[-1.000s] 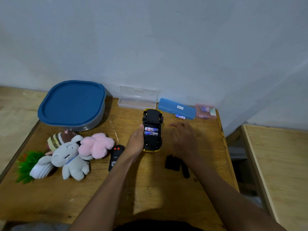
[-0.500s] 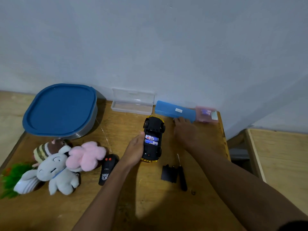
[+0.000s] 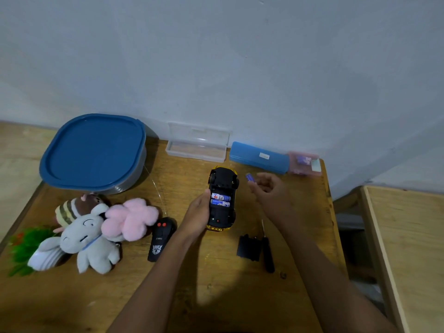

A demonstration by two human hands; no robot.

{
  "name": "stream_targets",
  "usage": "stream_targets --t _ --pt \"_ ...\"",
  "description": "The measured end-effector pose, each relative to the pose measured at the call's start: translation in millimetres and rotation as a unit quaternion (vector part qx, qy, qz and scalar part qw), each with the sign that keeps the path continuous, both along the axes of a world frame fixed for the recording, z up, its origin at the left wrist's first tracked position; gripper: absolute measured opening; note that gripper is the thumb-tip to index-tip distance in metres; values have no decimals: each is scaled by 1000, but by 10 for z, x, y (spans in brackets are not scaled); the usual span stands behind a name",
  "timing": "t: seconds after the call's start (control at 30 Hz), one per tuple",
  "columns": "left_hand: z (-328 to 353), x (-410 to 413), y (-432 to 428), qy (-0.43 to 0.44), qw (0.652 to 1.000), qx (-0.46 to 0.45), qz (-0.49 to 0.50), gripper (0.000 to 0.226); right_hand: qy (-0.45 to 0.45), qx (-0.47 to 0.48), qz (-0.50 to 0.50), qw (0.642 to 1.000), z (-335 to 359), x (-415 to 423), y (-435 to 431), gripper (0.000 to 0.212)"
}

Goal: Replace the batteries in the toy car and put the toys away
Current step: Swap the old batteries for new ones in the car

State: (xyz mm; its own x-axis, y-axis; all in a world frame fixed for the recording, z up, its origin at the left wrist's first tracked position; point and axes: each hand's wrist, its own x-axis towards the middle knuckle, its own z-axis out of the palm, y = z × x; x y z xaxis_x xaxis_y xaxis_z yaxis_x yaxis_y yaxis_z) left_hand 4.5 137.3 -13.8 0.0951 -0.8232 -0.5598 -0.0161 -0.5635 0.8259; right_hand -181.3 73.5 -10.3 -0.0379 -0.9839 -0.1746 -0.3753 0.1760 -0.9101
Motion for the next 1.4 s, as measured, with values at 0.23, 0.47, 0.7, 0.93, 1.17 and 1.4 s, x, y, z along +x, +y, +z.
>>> stream_targets --t 0.23,0.47,0.7,0.93,1.17,1.4 --pt "24 26 188 17 1000 -7 11 47 -12 -1 31 999 314 235 548 18" --pt "54 17 375 25 999 -20 14 47 56 -12 42 997 291 406 639 20" --pt "102 36 449 46 998 -37 20 47 49 -31 14 998 282 540 693 34" --pt "158 30 499 57 998 -39 15 50 17 -51 -115 992 212 659 840 25" --pt "169 -8 549 59 997 -36 22 52 70 -60 -140 986 45 729 924 34" --pt "208 -7 581 76 996 -53 15 49 139 -125 -80 979 29 697 1028 31"
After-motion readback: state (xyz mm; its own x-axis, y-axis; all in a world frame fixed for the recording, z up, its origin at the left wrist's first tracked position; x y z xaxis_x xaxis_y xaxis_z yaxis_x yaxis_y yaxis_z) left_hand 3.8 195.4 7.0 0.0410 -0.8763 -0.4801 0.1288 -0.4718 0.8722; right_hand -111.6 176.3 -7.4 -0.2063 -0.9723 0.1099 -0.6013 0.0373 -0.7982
